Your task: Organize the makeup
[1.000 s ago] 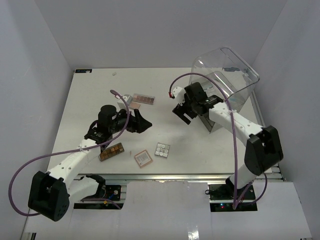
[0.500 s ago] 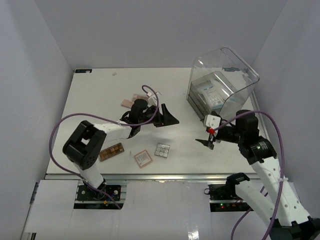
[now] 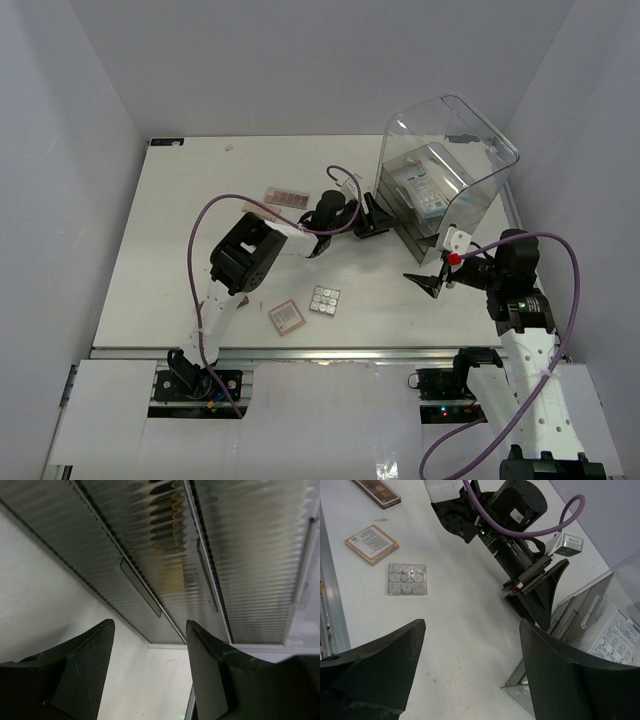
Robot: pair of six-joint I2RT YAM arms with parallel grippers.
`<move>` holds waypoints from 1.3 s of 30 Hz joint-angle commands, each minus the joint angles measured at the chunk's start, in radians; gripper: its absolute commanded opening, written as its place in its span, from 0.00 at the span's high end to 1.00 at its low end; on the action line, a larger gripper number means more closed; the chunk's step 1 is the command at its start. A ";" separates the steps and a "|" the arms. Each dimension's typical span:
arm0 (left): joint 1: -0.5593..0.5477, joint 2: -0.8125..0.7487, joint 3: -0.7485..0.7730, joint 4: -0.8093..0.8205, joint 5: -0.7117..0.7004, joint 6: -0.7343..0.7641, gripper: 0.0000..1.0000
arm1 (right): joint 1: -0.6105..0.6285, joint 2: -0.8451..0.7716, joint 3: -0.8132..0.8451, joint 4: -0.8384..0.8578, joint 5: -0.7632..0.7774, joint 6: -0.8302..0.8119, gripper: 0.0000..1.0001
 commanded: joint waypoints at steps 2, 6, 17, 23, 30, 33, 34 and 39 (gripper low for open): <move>-0.023 0.062 0.141 0.020 -0.067 -0.034 0.34 | -0.010 -0.031 0.000 0.045 -0.048 0.034 0.18; -0.025 0.100 0.171 0.014 -0.091 -0.061 0.41 | -0.009 -0.043 -0.002 0.046 -0.038 0.040 0.18; -0.024 0.121 0.166 0.021 -0.123 -0.082 0.66 | -0.013 -0.064 -0.019 0.058 -0.036 0.061 0.19; -0.021 0.113 0.135 0.052 -0.105 -0.086 0.80 | -0.046 -0.058 -0.023 0.060 -0.035 0.063 0.19; 0.006 0.039 0.007 0.108 -0.077 -0.071 0.87 | -0.066 -0.052 -0.031 0.061 -0.039 0.063 0.19; 0.024 -0.053 -0.121 0.145 -0.065 -0.034 0.88 | -0.074 -0.044 -0.034 0.061 -0.037 0.061 0.18; 0.031 -0.071 -0.143 0.146 -0.056 -0.024 0.88 | -0.075 -0.043 -0.035 0.061 -0.038 0.061 0.18; 0.055 -0.222 -0.310 0.109 -0.018 0.084 0.88 | -0.079 -0.024 -0.040 0.064 -0.043 0.058 0.18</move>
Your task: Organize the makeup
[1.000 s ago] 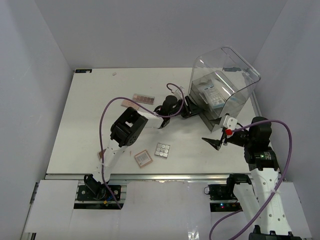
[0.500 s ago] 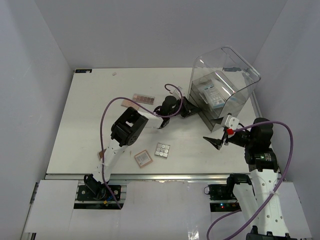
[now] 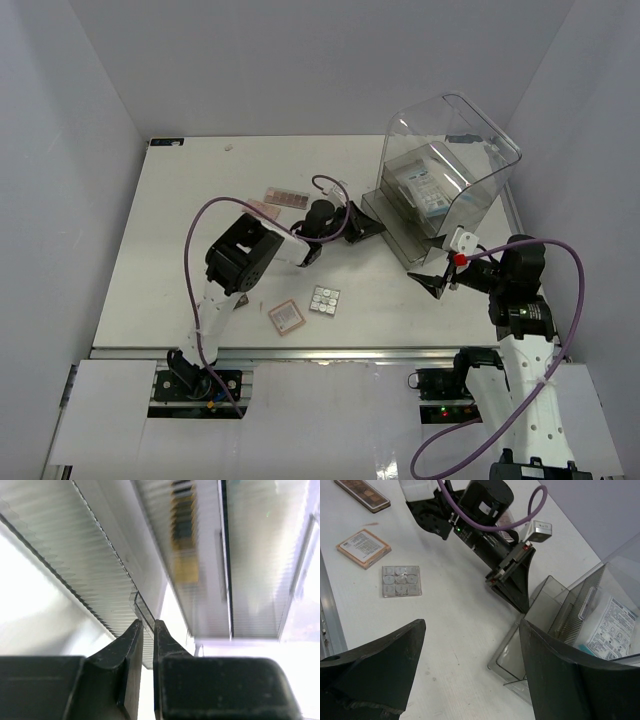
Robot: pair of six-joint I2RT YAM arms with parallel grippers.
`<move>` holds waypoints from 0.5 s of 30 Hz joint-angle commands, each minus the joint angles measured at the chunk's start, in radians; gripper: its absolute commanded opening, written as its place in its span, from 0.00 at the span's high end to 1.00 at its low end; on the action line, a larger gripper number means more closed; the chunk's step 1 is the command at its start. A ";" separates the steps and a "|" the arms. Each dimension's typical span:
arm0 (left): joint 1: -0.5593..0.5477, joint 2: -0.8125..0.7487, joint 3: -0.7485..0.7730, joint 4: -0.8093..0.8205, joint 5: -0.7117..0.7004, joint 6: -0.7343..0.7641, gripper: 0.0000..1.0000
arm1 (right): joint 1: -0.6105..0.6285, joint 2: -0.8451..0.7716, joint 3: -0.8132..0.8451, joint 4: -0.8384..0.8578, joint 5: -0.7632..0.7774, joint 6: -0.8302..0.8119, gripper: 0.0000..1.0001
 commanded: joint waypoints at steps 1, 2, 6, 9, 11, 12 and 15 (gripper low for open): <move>0.029 -0.182 -0.141 -0.042 0.049 0.165 0.87 | -0.006 0.016 -0.010 0.036 -0.026 0.003 0.17; 0.034 -0.206 -0.169 -0.047 0.056 0.181 0.86 | -0.007 0.018 -0.012 0.035 -0.029 0.001 0.17; 0.048 -0.246 -0.211 -0.081 0.074 0.198 0.71 | -0.007 0.030 -0.020 0.037 -0.048 -0.010 0.15; 0.061 -0.253 -0.199 -0.121 0.097 0.205 0.54 | -0.007 0.043 -0.030 0.031 -0.067 -0.022 0.09; 0.068 -0.263 -0.187 -0.158 0.096 0.215 0.45 | -0.007 0.051 -0.034 0.021 -0.076 -0.037 0.02; 0.071 -0.279 -0.183 -0.179 0.089 0.229 0.41 | -0.006 0.058 -0.033 0.000 -0.081 -0.054 0.03; 0.085 -0.339 -0.176 -0.256 0.081 0.300 0.33 | -0.003 0.099 -0.005 -0.096 -0.118 -0.169 0.09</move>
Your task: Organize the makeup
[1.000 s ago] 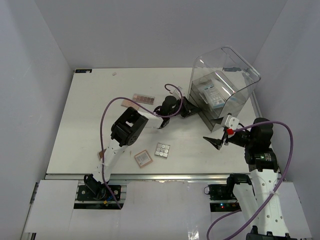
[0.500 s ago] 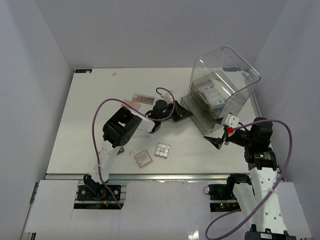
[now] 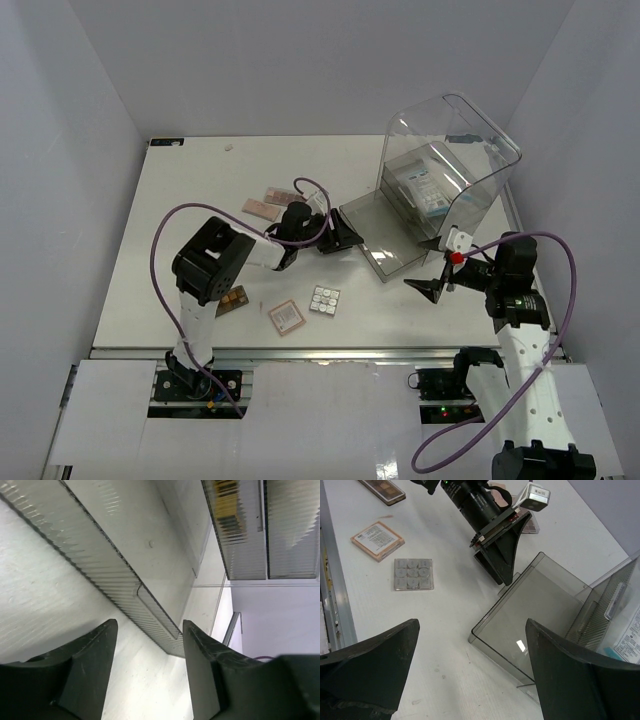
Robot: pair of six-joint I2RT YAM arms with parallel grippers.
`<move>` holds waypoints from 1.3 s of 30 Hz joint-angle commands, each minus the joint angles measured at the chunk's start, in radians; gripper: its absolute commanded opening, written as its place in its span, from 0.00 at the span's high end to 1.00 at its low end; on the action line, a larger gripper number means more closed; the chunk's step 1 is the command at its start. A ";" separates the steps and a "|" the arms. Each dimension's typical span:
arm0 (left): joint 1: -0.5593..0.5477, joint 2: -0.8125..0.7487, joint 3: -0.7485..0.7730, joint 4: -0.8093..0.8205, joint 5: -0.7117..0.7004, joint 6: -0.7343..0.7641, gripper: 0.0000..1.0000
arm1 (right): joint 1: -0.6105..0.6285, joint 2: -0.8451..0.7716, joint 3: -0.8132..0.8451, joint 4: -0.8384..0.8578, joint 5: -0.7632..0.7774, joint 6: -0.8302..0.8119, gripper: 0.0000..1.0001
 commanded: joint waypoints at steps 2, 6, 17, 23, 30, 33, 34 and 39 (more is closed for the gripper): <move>0.032 -0.189 0.027 -0.148 0.011 0.154 0.32 | 0.007 0.075 0.055 -0.187 -0.087 -0.235 0.10; 0.076 -0.339 0.018 -0.278 0.005 0.271 0.25 | 0.104 0.179 0.156 -0.368 -0.026 -0.469 0.10; 0.178 -0.888 -0.090 -0.820 -0.331 0.709 0.02 | 0.703 0.512 0.286 -0.160 0.553 -0.298 0.10; 0.183 -1.231 -0.292 -0.905 -0.574 0.824 0.02 | 0.946 0.846 0.471 -0.101 0.813 0.060 0.10; 0.183 -1.488 -0.400 -0.873 -0.713 0.811 0.02 | 1.070 1.066 0.631 -0.051 1.057 0.417 0.10; 0.183 -1.490 -0.393 -0.881 -0.736 0.815 0.02 | 1.074 1.108 0.641 -0.044 1.091 0.479 0.10; 0.183 -1.488 -0.390 -0.881 -0.740 0.815 0.02 | 1.074 1.114 0.639 -0.042 1.087 0.489 0.10; 0.183 -1.484 -0.387 -0.884 -0.736 0.814 0.02 | 1.076 1.149 0.619 -0.034 1.088 0.490 0.10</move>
